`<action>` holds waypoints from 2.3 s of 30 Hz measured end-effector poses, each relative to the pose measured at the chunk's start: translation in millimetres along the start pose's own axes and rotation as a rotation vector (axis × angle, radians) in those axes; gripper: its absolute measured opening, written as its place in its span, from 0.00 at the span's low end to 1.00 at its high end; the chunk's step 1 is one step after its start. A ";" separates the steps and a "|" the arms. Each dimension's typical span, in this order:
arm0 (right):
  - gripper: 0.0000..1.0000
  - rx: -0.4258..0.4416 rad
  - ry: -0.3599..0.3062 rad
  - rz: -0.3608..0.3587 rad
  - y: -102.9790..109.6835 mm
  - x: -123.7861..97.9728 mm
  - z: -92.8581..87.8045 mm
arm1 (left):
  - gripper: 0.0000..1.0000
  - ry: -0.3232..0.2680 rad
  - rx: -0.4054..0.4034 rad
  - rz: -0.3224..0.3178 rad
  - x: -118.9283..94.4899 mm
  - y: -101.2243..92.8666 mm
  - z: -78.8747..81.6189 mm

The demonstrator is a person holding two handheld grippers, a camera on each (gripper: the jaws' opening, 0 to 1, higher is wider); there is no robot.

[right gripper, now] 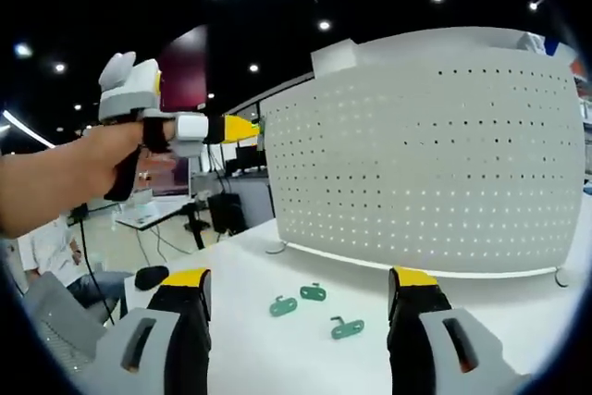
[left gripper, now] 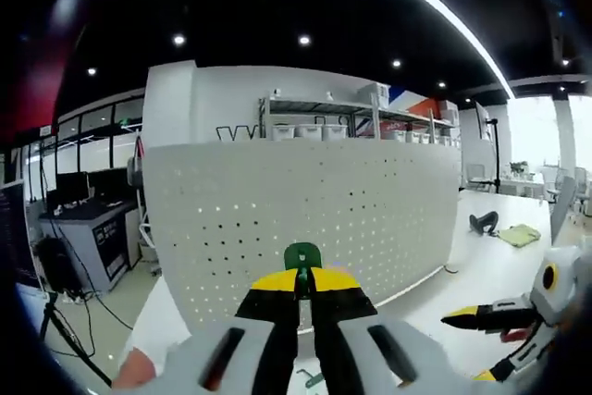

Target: Insert the hook assembly into the mounting plate slot until the hook locks in place.

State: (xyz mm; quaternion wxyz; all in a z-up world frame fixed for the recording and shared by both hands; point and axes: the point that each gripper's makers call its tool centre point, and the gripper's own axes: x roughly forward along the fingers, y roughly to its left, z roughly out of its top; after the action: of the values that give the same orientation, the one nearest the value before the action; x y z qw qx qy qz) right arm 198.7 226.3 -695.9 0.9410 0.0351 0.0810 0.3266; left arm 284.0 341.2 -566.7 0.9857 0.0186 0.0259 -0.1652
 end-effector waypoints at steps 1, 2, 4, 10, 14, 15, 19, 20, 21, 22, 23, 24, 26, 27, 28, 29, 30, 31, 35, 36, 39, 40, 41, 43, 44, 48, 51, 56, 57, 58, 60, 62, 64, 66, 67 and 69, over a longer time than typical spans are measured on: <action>0.79 0.003 0.004 0.000 -0.4 -0.2 -0.7 | 0.03 -0.005 0.001 0.005 3.7 2.9 4.5; 0.79 0.004 0.006 0.000 -0.6 -0.3 -1.0 | 0.03 -0.009 0.002 0.010 6.5 5.2 8.1; 0.79 0.008 0.006 0.000 -1.2 -0.3 -1.2 | 0.03 -0.025 0.008 0.023 14.6 11.9 19.0; 0.79 0.015 -0.001 -0.003 -3.1 -1.2 0.6 | 0.03 -0.059 0.024 0.065 32.3 34.4 44.6; 0.79 0.020 0.001 -0.006 -4.7 -1.4 -0.1 | 0.03 -0.073 0.024 0.094 43.0 50.1 55.9; 0.79 0.021 0.001 -0.007 -5.1 -1.3 -0.3 | 0.03 -0.075 0.028 0.104 46.1 54.8 58.0; 0.79 0.024 0.000 -0.009 -6.1 -1.3 -0.2 | 0.03 -0.083 0.029 0.126 55.3 67.5 63.5; 0.79 0.025 -0.001 -0.010 -6.7 -1.5 0.1 | 0.03 -0.087 0.027 0.132 58.5 71.1 65.3; 0.79 0.026 -0.001 -0.012 -7.2 -1.6 0.3 | 0.03 -0.090 0.027 0.135 61.0 73.2 66.4; 0.79 0.028 -0.001 -0.014 -7.9 -1.6 0.3 | 0.03 -0.090 0.028 0.146 64.2 77.4 67.4; 0.79 0.029 -0.001 -0.015 -8.8 -1.4 0.0 | 0.03 -0.092 0.026 0.151 66.3 80.3 68.2; 0.79 0.032 0.000 -0.018 -9.9 -1.4 -0.5 | 0.03 -0.096 0.020 0.158 68.3 84.0 69.0; 0.79 0.035 0.000 -0.021 -11.6 -1.4 -0.9 | 0.03 -0.098 0.022 0.168 72.7 88.8 69.7; 0.79 0.036 0.001 -0.021 -12.0 -1.5 -0.9 | 0.03 -0.095 0.031 0.180 74.5 92.2 69.2; 0.79 0.038 0.001 -0.022 -12.4 -1.6 -0.9 | 0.03 -0.094 0.039 0.184 75.7 93.7 68.8; 0.79 0.039 0.000 -0.023 -13.2 -1.5 -0.8 | 0.03 -0.089 0.043 0.187 78.0 95.8 67.6; 0.79 0.041 -0.001 -0.024 -13.5 -1.4 -0.7 | 0.03 -0.086 0.045 0.193 78.8 97.8 66.7; 0.78 0.044 -0.002 -0.023 -13.6 -1.3 -0.6 | 0.03 -0.087 0.046 0.197 79.6 99.4 66.3; 0.78 0.051 -0.001 -0.020 -13.2 -0.4 -1.0 | 0.03 -0.081 0.070 0.214 83.5 104.9 64.0; 0.78 0.053 0.000 -0.018 -12.9 -0.3 -1.3 | 0.03 -0.078 0.068 0.218 84.7 106.5 62.6; 0.78 0.055 0.000 -0.017 -13.0 -0.1 -1.2 | 0.03 -0.073 0.065 0.226 86.9 109.5 59.9; 0.78 0.056 -0.001 -0.018 -13.3 -0.2 -1.1 | 0.03 -0.072 0.067 0.236 86.8 111.5 59.6; 0.77 0.058 -0.001 -0.018 -13.7 -0.2 -0.8 | 0.03 -0.076 0.065 0.238 86.8 112.3 60.0; 0.77 0.060 0.002 -0.019 -14.4 -0.1 -1.7 | 0.03 -0.079 0.061 0.239 87.6 113.1 60.1; 0.77 0.061 0.003 -0.020 -14.7 -0.1 -2.1 | 0.03 -0.079 0.058 0.239 88.4 113.5 59.6; 0.77 0.062 0.005 -0.023 -15.7 -0.5 -2.4 | 0.03 -0.076 0.065 0.243 91.5 114.7 57.5; 0.76 0.063 0.006 -0.024 -16.2 -0.6 -2.6 | 0.03 -0.081 0.062 0.252 91.7 117.5 57.6; 0.76 0.061 0.004 -0.024 -16.5 -0.4 -2.1 | 0.03 -0.076 0.059 0.256 93.9 121.1 52.9; 0.76 0.061 0.004 -0.025 -16.7 -0.5 -1.9 | 0.03 -0.078 0.061 0.261 93.9 122.1 53.0; 0.75 0.060 0.004 -0.026 -17.0 -0.7 -1.9 | 0.03 -0.081 0.059 0.262 94.3 122.7 53.0; 0.75 0.059 0.005 -0.027 -17.7 -0.8 -2.4 | 0.03 -0.080 0.062 0.261 95.8 123.0 52.2; 0.75 0.060 0.009 -0.029 -18.4 -1.4 -3.2 | 0.03 -0.082 0.060 0.265 96.2 123.7 51.7; 0.75 0.060 0.010 -0.030 -18.8 -1.7 -3.4 | 0.03 -0.084 0.056 0.266 96.7 124.0 50.9; 0.74 0.060 0.010 -0.030 -18.8 -1.5 -3.5 | 0.03 -0.086 0.057 0.265 97.2 124.1 51.0; 0.74 0.059 0.012 -0.029 -18.9 -1.2 -3.9 | 0.03 -0.087 0.059 0.265 97.4 124.2 51.1; 0.74 0.060 0.014 -0.026 -18.0 -0.5 -4.7 | 0.03 -0.082 0.081 0.265 97.7 124.6 51.2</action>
State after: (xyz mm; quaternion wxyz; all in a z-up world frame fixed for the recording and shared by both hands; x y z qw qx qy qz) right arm 208.5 212.0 -702.6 0.9431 0.0603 0.0977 0.3120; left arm 419.2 424.9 -517.7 0.9976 0.0547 -0.0239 -0.0352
